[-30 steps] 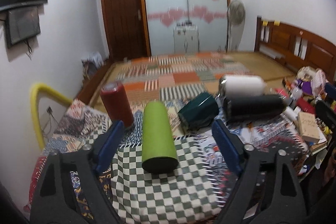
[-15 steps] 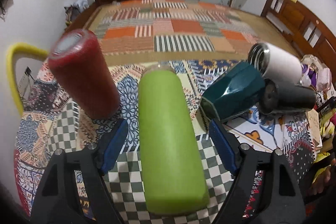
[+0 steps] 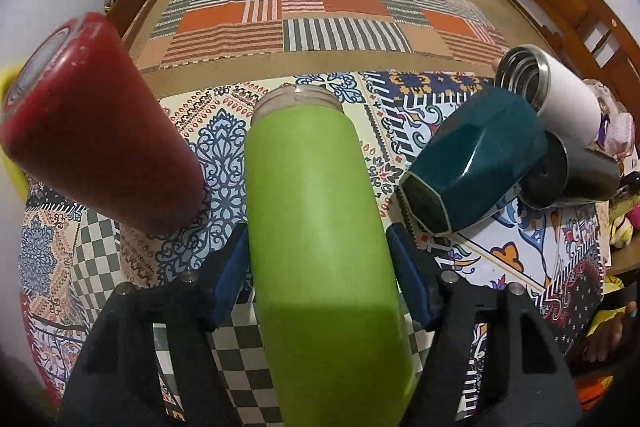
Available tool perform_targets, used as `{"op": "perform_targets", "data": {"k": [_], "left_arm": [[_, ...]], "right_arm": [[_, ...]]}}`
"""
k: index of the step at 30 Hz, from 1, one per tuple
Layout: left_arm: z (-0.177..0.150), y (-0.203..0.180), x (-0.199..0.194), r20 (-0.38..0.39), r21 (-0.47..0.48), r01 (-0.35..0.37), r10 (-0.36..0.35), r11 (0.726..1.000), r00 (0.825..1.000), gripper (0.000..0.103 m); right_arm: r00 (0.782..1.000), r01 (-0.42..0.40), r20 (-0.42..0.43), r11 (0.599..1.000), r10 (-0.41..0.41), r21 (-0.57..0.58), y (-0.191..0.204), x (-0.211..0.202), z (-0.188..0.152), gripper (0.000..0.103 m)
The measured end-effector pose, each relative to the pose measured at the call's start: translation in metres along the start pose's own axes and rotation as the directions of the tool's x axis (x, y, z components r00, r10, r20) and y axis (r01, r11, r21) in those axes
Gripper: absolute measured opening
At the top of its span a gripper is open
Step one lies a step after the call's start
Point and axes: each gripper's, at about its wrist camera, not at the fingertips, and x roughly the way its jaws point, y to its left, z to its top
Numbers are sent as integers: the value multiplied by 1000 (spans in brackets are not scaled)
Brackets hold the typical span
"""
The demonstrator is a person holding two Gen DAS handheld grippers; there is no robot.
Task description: Flip cup upright
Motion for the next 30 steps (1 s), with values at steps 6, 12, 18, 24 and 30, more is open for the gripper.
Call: {"op": "perform_targets", "data": {"k": [6,12,18,24,30], "left_arm": [[7,-2,14,-54,-14,1,-2,1000,999,68],[5,-4,14,-44,-27,-8,7,1000,999,67],[-11,-16,-2,12,43,-74,73,996,997,67],[-37,-19,-38,70,56,-78,74,995,995,65],[-58,-23,-73,106,75,-83,75,994,991,64]], "right_arm": [[1000,3,2,1000,-3,12,-7,1,0,103],[1000,20,2,1000,-20,10,-9,1,-2,103],[1000,24,15,1000,-25,17,-10,-8,-1,103],[1000,18,21,1000,-18,20,-8,-15,0,103],[999,12,42,1000,-13,16,-3,-28,4,103]]}}
